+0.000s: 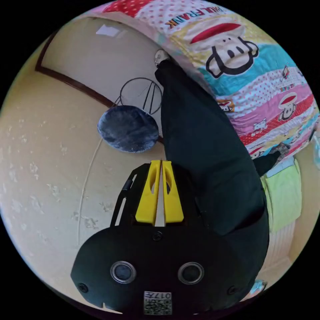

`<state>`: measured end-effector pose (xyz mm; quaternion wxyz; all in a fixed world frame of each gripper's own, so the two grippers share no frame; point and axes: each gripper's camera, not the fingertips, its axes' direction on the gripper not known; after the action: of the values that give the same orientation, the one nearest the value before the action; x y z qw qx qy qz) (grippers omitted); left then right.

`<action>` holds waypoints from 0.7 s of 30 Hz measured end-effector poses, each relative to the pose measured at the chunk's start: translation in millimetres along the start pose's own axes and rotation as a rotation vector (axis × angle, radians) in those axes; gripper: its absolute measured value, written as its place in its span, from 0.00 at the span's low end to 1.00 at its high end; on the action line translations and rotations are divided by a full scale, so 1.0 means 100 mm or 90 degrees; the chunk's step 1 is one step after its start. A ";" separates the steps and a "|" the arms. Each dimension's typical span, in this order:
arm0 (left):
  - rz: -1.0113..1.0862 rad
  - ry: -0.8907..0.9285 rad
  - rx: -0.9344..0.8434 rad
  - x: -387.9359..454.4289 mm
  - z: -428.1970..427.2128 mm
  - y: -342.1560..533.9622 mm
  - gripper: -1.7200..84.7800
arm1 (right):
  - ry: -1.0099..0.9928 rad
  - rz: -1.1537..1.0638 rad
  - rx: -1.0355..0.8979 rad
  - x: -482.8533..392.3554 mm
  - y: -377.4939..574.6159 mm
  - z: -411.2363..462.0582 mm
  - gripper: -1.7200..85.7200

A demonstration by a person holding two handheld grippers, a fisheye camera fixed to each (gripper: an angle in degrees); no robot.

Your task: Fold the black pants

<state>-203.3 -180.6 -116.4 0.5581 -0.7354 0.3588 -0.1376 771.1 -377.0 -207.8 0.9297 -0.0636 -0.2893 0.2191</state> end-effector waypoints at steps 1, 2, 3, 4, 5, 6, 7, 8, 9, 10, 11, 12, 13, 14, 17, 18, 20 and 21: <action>0.004 0.035 0.020 -0.08 0.04 0.09 0.01 | -0.060 -0.036 -0.001 -0.08 0.04 0.03 0.07; 0.008 0.062 0.037 -0.13 0.08 0.15 0.01 | -0.185 -0.095 -0.008 -0.25 0.11 0.14 0.07; 0.012 0.072 0.045 -0.14 0.10 0.18 0.01 | -0.311 -0.153 -0.021 -0.46 0.19 0.29 0.06; 0.020 0.083 0.057 -0.14 0.13 0.20 0.01 | -0.346 -0.177 -0.039 -0.60 0.23 0.40 0.06; 0.030 0.084 0.060 -0.11 0.16 0.20 0.01 | -0.364 -0.231 -0.082 -0.93 0.33 0.66 0.06; 0.034 0.081 0.059 -0.09 0.18 0.18 0.01 | -0.352 -0.285 -0.124 -1.30 0.47 0.91 0.06; 0.038 0.069 0.054 -0.02 0.21 0.15 0.01 | -0.355 -0.310 -0.136 -1.48 0.56 1.03 0.06; 0.047 0.057 0.055 0.08 0.23 0.10 0.01 | -0.414 -0.351 -0.162 -1.78 0.71 1.25 0.06; 0.056 0.053 0.058 0.14 0.24 0.08 0.01 | -0.534 -0.361 -0.206 -2.02 0.83 1.49 0.07; 0.079 0.049 0.065 0.27 0.24 0.04 0.01 | -0.595 -0.354 -0.234 -2.13 0.89 1.63 0.07; 0.102 0.046 0.069 0.41 0.25 -0.01 0.01 | -0.684 -0.323 -0.311 -2.34 1.03 1.97 0.07; 0.113 0.044 0.070 0.49 0.25 -0.03 0.01 | -0.706 -0.295 -0.424 -2.53 1.21 2.35 0.08; 0.132 0.035 0.073 0.63 0.25 -0.08 0.01 | -0.686 -0.292 -0.481 -2.60 1.30 2.53 0.08; 0.150 0.022 0.077 0.76 0.26 -0.12 0.01 | -0.596 -0.312 -0.574 -2.68 1.47 2.82 0.09; 0.181 -0.003 0.103 1.03 0.22 -0.22 0.03 | -0.346 -0.394 -0.644 -2.67 1.67 3.14 0.12; 0.191 -0.003 0.116 1.09 0.19 -0.24 0.04 | -0.301 -0.405 -0.636 -2.61 1.62 3.16 0.12; 0.242 0.000 0.178 1.37 0.05 -0.30 0.07 | -0.225 -0.399 -0.585 -2.48 1.43 3.13 0.12; 0.256 0.000 0.194 1.45 0.01 -0.32 0.08 | -0.162 -0.394 -0.536 -2.39 1.24 3.09 0.12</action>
<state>-88.9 -275.2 -116.2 0.6785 -0.5567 0.4732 -0.0762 373.8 -374.7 -105.3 0.8024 -0.3155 -0.4678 -0.1944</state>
